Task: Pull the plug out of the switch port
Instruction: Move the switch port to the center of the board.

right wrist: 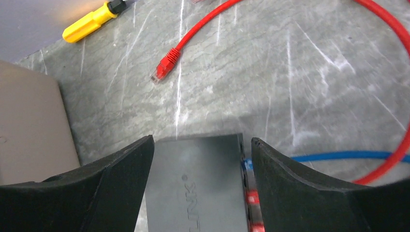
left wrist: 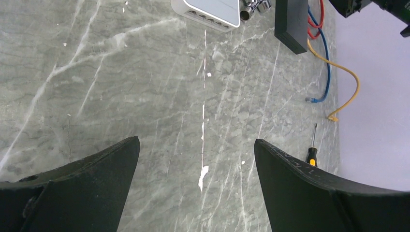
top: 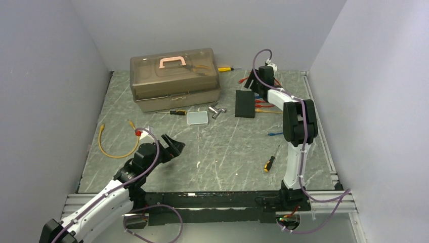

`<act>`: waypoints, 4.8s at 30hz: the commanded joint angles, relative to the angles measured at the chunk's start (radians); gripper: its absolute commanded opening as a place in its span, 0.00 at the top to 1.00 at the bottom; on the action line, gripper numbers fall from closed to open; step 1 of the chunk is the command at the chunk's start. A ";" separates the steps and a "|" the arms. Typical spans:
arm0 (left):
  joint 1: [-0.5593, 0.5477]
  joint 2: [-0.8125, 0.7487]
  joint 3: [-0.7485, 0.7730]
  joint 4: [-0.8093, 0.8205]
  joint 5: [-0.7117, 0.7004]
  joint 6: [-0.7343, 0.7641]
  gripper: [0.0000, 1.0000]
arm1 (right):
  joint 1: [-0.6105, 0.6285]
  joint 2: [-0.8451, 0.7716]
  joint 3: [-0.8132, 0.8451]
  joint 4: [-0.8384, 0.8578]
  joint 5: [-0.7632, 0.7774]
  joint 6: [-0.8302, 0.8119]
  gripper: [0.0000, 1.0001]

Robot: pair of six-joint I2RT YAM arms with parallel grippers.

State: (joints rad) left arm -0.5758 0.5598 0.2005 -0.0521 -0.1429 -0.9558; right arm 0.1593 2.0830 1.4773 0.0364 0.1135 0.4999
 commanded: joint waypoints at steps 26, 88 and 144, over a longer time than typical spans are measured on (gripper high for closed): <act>-0.004 0.095 0.004 0.132 0.081 -0.004 0.06 | 0.001 0.000 -0.123 -0.002 -0.096 -0.007 0.31; -0.082 0.315 0.021 0.274 0.094 -0.035 0.09 | 0.536 -0.891 -0.941 0.011 -0.116 0.130 0.32; -0.132 -0.236 0.133 -0.404 -0.163 0.094 0.07 | 0.743 -0.636 -0.533 -0.115 -0.129 0.159 0.29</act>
State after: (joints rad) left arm -0.7048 0.3355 0.2909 -0.4198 -0.2775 -0.9264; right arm 0.9100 1.5482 0.8661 0.0441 -0.1562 0.8921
